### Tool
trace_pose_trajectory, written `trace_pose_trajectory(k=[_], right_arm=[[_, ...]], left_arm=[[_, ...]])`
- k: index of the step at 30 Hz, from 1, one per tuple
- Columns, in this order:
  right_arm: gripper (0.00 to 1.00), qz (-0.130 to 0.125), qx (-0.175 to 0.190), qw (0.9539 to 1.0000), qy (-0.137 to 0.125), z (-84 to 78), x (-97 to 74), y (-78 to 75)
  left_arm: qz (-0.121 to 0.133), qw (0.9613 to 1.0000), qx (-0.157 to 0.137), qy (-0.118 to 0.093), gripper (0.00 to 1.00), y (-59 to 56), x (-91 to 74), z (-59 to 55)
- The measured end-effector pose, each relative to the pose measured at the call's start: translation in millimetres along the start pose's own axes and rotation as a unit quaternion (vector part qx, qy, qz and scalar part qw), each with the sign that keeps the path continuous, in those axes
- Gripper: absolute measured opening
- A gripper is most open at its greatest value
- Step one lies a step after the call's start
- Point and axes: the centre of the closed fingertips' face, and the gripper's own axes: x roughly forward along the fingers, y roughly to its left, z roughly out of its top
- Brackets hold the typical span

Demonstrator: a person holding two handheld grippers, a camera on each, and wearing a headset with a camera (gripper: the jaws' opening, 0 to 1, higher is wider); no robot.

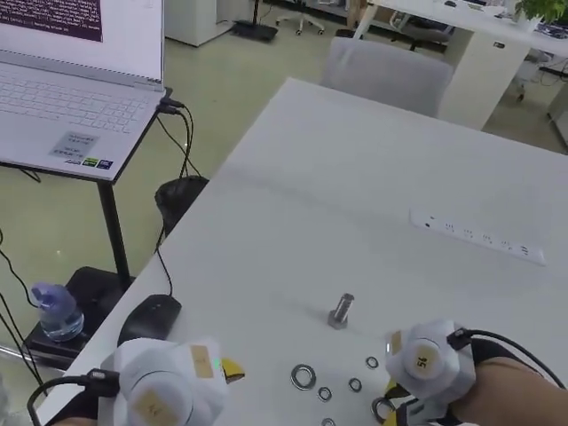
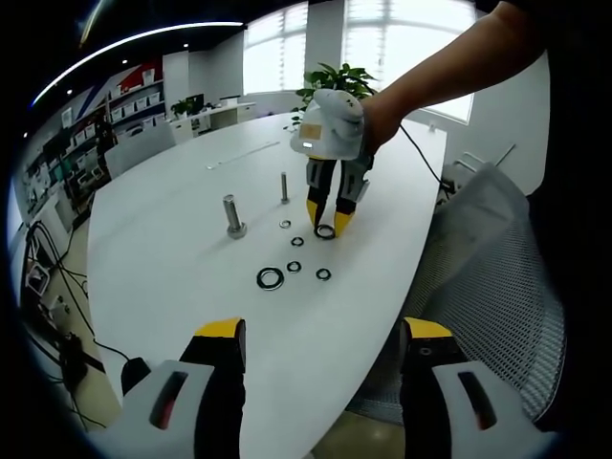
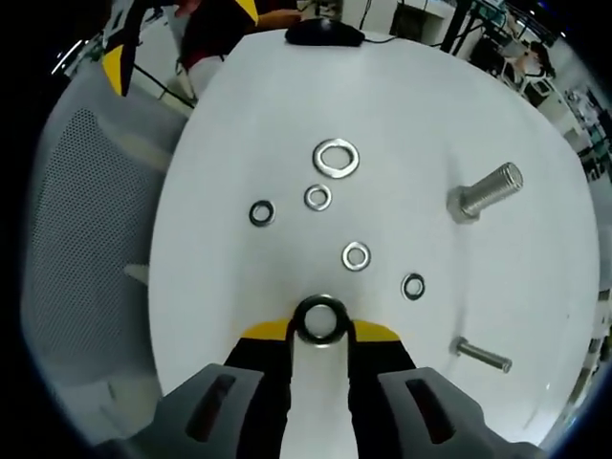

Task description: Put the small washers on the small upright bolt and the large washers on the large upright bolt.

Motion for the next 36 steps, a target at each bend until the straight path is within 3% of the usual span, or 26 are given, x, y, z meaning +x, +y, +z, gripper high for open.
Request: trace_pose_trajectory(k=[7,15,22,26,36], right_arm=[[0.21,0.003,0.017,0.9998,-0.007,4.1,-5.9,1.5],[0.21,0.012,0.031,0.9994,-0.007,2.4,-23.2,-1.1],[0.21,0.002,0.044,0.9989,-0.015,5.2,-45.8,-13.9],[0.21,-0.003,0.043,0.9989,-0.017,8.7,-58.3,-20.7],[0.21,-0.004,0.04,0.9989,-0.022,22.3,-80.9,-35.0]], left_arm=[[0.003,1.0,-0.001,-0.006,0.65,1.3,-0.7,2.7],[0.014,0.9999,-0.006,-0.004,0.72,7.8,-1.2,-5.8],[0.017,0.9998,-0.003,-0.004,0.77,11.7,-2.3,-6.5],[0.022,0.9997,-0.002,-0.01,0.88,13.1,-0.3,-6.0],[0.018,0.9997,0.002,-0.015,0.91,10.9,4.8,-8.3]])
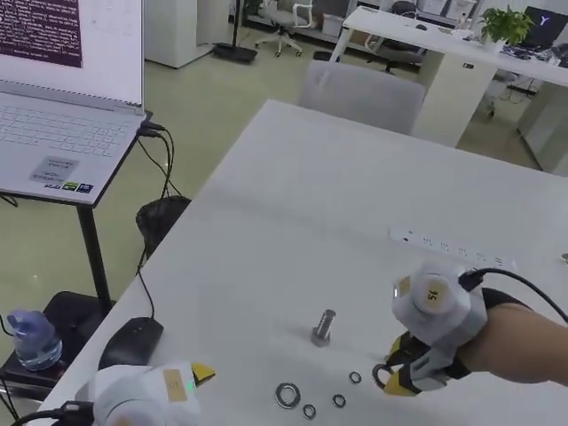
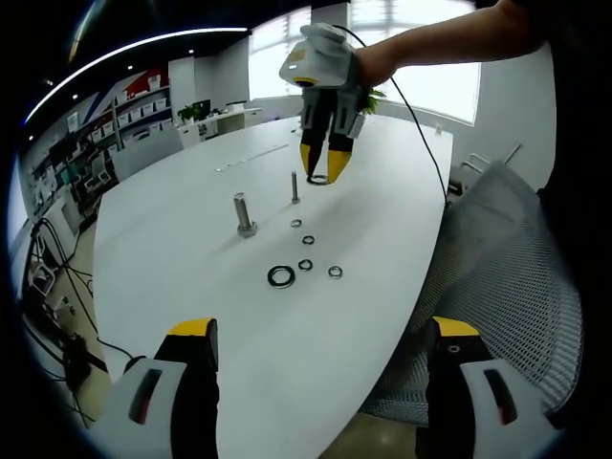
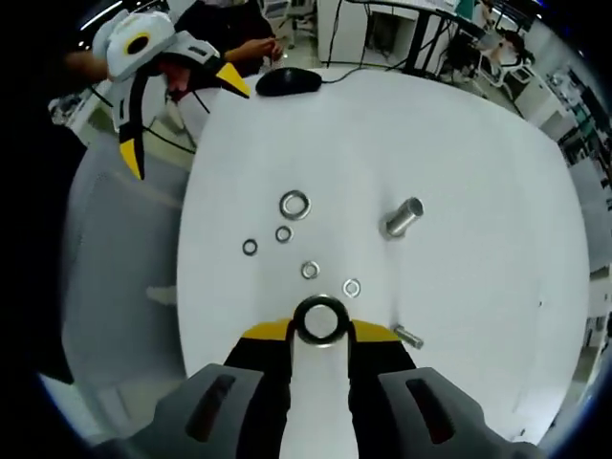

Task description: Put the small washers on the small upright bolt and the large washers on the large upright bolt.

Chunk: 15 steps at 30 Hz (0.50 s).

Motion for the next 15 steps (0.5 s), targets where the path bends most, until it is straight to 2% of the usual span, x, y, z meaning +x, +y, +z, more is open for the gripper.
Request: trace_pose_trajectory(k=[7,10,15], right_arm=[[0.21,-0.002,-0.002,1.0,-0.002,11.8,-7.6,-10.6],[0.21,-0.002,-0.001,1.0,-0.002,14.3,-7.8,-14.2],[0.21,-0.004,0.001,1.0,0.0,18.0,-5.9,-23.3]], left_arm=[[-0.005,1.0,-0.002,0.003,0.9,-0.3,3.2,-0.6],[-0.007,0.9999,-0.001,0.009,0.9,-0.2,5.1,-2.2],[-0.005,1.0,-0.003,0.008,0.88,3.1,7.6,-0.4]])
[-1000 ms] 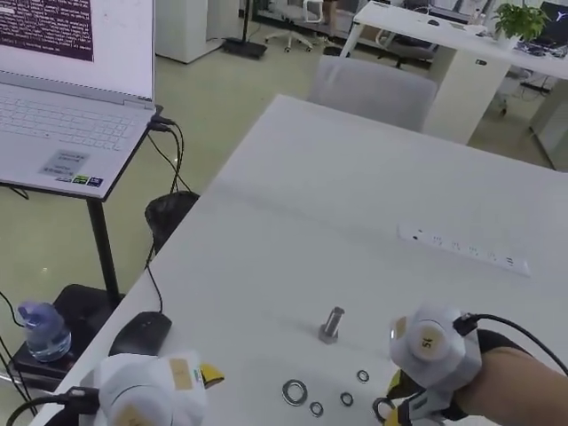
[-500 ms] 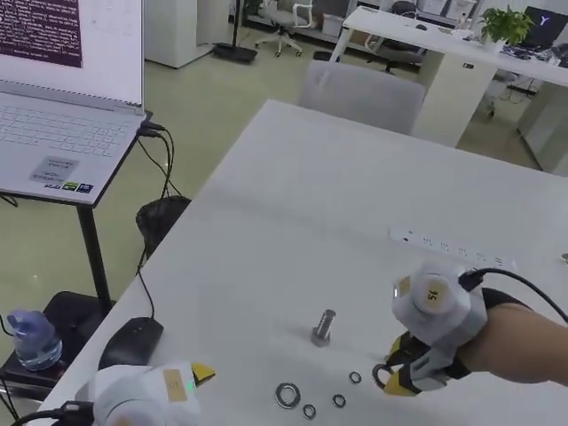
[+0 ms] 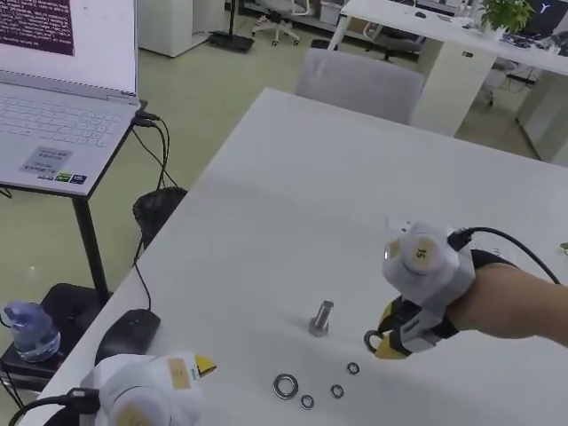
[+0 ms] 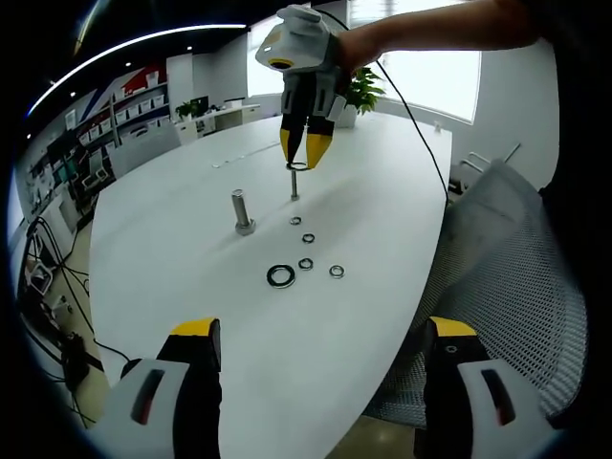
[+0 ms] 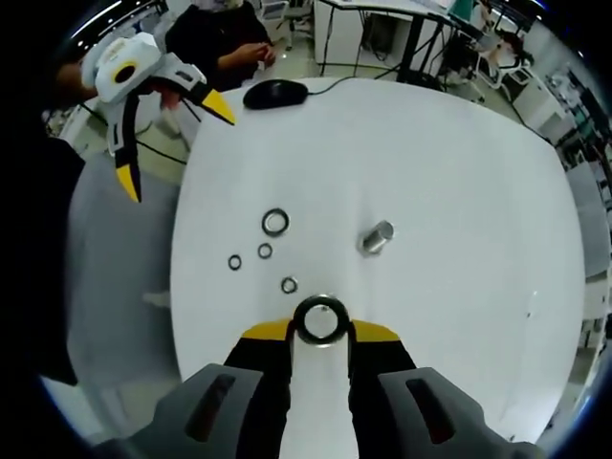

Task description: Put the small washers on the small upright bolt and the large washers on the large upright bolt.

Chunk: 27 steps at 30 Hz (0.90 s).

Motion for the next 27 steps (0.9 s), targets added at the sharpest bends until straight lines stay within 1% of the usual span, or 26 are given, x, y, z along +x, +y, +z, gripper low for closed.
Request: trace_pose_trajectory(k=[4,10,17,22,25,27], right_arm=[[0.21,0.0,0.0,1.0,0.001,5.8,0.8,-8.6],[0.22,0.0,-0.004,1.0,0.002,16.0,2.8,-19.4],[0.22,-0.002,-0.008,1.0,0.0,30.3,6.0,-32.9],[0.22,-0.003,-0.01,0.9999,0.002,36.8,11.1,-39.6],[0.22,-0.001,-0.012,0.9999,0.004,40.9,15.4,-41.1],[0.22,0.0,-0.014,0.9999,0.006,44.3,18.3,-41.4]], left_arm=[[0.0,1.0,0.002,0.0,0.88,1.2,2.8,1.7],[0.0,1.0,0.002,0.003,0.88,4.3,5.2,1.2],[-0.003,1.0,0.005,0.003,0.88,5.9,8.4,2.8],[-0.006,1.0,0.006,0.004,0.88,4.6,11.4,4.0],[-0.006,1.0,0.007,0.001,0.88,4.5,12.9,5.1],[-0.006,0.9999,0.008,0.004,0.87,4.1,13.5,4.7]])
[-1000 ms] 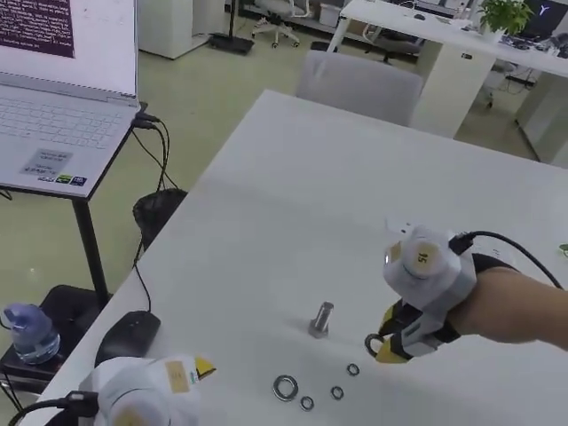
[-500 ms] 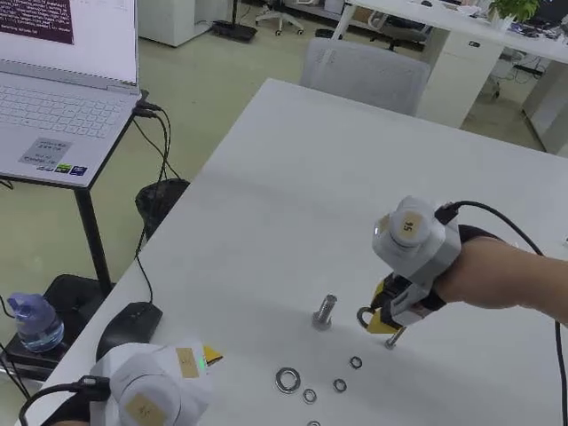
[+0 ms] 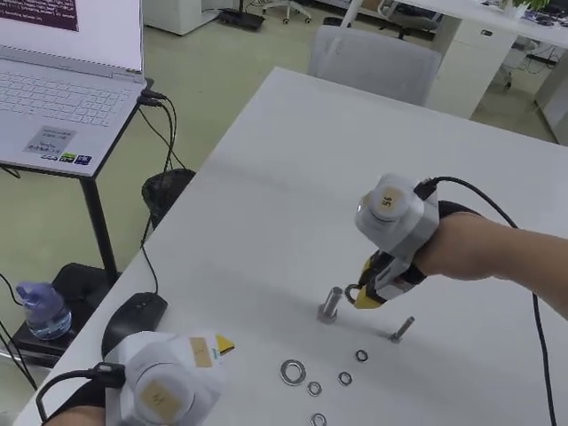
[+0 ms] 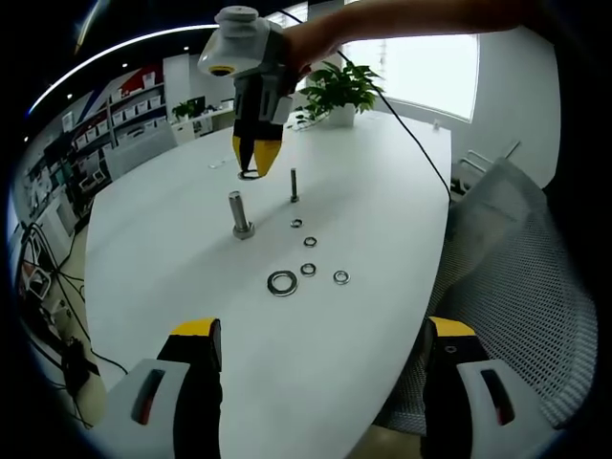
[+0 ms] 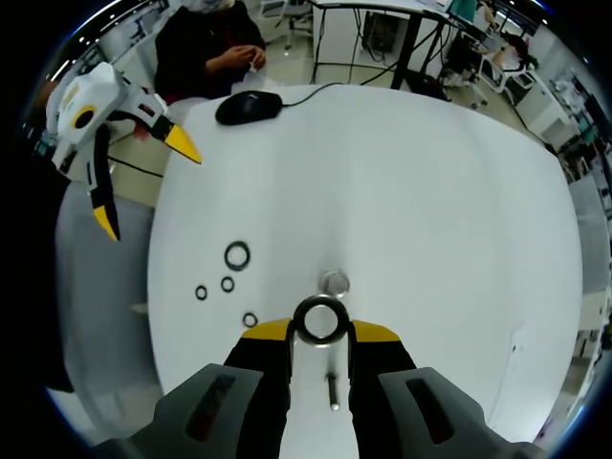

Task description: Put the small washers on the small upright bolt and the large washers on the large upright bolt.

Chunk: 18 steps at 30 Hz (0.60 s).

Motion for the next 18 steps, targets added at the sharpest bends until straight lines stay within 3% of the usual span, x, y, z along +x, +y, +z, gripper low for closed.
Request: trace_pose_trajectory(k=[18], right_arm=[[0.22,0.007,-0.008,0.9997,0.022,11.4,21.6,-7.4]], left_arm=[[-0.005,0.9999,-0.003,0.008,0.83,-1.1,-0.5,-4.7]])
